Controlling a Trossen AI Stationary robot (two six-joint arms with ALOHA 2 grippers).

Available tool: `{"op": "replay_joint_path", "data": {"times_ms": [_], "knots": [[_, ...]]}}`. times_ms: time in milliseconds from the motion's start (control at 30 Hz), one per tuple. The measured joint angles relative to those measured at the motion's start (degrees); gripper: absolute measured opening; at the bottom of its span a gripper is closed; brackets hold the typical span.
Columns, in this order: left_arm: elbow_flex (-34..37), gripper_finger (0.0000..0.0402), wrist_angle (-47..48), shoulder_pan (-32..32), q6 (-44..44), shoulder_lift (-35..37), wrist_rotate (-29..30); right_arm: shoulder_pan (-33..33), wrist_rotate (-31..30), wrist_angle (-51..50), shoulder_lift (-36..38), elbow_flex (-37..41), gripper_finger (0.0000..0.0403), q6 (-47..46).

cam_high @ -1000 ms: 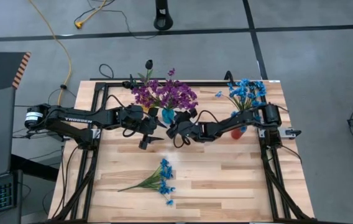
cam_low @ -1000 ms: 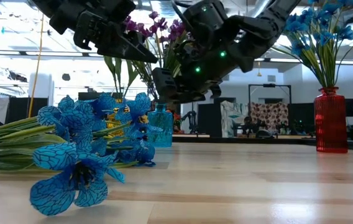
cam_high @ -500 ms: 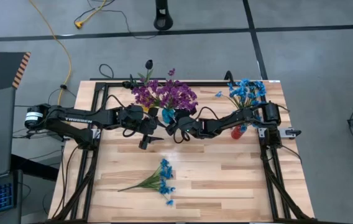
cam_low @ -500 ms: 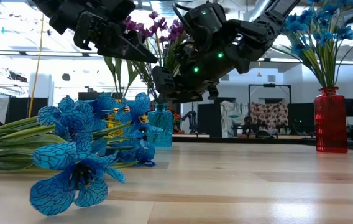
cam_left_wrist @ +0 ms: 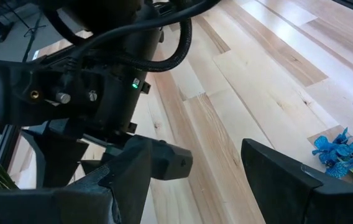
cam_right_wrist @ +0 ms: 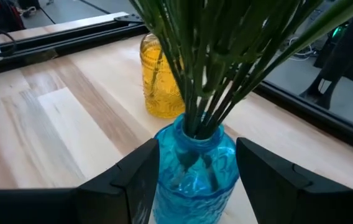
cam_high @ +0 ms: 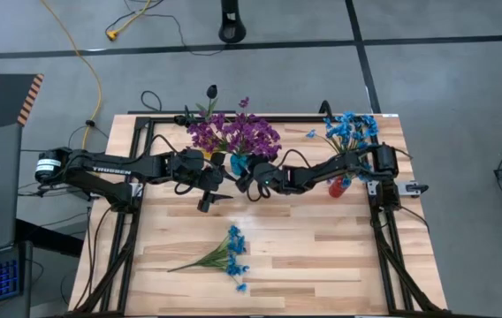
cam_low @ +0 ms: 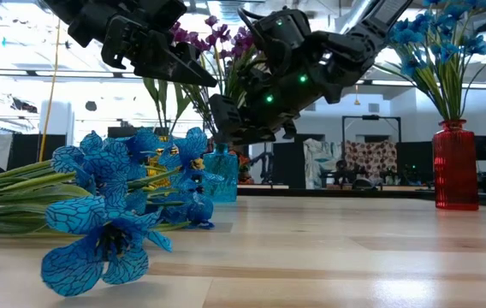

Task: Sort flowers into vase by color
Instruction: Put the violet flower into the blue vase

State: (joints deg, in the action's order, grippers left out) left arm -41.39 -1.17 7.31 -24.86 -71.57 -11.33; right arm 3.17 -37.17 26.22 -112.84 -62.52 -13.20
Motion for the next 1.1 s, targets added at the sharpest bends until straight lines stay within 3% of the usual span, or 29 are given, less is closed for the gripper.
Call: {"op": "replay_joint_path", "data": {"times_ms": [733,1100], "knots": [[0.0,0.0235,0.0,0.0,0.0,0.0,0.0,3.3,9.5,0.0,0.0,0.0,0.0238,0.2],[0.0,0.0235,0.0,0.0,0.0,0.0,0.0,4.2,10.3,0.0,0.0,0.0,0.0224,0.2]]}}
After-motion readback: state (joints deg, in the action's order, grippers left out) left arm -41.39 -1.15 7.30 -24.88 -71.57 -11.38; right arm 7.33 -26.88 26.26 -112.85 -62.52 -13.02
